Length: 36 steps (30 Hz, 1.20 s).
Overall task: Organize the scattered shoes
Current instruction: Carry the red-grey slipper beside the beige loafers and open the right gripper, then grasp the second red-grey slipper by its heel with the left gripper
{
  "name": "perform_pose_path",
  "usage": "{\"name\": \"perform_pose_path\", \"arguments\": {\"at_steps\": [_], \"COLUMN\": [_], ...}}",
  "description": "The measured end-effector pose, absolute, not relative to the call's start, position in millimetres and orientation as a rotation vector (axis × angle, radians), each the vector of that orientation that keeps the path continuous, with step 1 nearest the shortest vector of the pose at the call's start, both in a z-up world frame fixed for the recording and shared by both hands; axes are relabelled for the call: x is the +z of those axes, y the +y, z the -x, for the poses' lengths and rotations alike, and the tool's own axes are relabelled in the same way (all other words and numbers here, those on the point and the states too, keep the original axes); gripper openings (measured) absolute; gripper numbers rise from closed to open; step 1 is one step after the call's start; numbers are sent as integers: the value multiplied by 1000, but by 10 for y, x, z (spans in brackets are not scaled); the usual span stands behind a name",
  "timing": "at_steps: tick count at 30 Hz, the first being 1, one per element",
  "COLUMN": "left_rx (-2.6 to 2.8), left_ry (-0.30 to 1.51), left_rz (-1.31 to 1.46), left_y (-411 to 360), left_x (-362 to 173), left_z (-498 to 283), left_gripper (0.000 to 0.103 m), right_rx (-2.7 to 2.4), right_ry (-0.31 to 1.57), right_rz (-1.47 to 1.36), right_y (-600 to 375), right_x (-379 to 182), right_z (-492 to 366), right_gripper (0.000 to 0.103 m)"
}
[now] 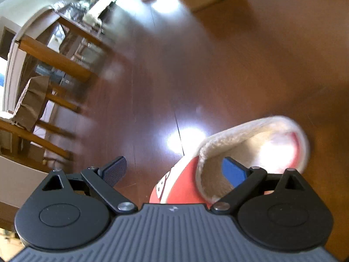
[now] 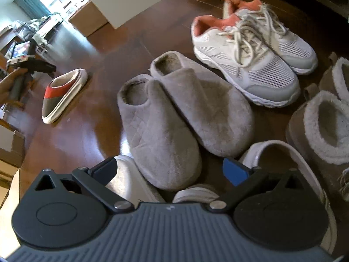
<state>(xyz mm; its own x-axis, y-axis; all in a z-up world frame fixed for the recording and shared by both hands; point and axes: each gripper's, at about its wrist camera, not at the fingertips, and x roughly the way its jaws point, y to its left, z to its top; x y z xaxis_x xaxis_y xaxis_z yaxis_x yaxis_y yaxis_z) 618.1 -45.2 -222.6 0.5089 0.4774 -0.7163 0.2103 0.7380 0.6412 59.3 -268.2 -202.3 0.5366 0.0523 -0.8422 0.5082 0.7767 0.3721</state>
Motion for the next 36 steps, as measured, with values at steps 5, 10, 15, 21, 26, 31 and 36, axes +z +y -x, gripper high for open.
{"name": "perform_pose_path", "arguments": {"at_steps": [5,10,15,21,26,31,36], "left_rx": [303,295,312,419,237,-2,-144], "left_ry": [1156,1277,1449,1765,1771,1528,1559], "left_rz": [-783,-631,-512,-182,-223,-700,-698], "left_y": [-155,219,649,1040,761,360,346], "left_x": [-2536,-2322,-2044,-1904,-1791,-1839,-2176], "left_z": [-6244,-5948,-5133,-3652,-2942,-2633,-2873], "left_gripper": [20,21,25,55,61,83,83], "right_rx": [-332,-258,-153,-31,23,-88,-194], "right_ry": [1006,1013,1020,951,862,832,889], "right_rz": [-678,-632,-643,-669,-681,-675,-706], "right_y": [-2709,-2601,-2510,-2376,-2372,-2612,-2763], "right_x": [-2081,-2058,-2060,-1898,-1536,-1276,-1382], "right_z": [-556,-646,-616,-428,-41,396,556], "right_gripper": [102,102,102,102,102,102,102]}}
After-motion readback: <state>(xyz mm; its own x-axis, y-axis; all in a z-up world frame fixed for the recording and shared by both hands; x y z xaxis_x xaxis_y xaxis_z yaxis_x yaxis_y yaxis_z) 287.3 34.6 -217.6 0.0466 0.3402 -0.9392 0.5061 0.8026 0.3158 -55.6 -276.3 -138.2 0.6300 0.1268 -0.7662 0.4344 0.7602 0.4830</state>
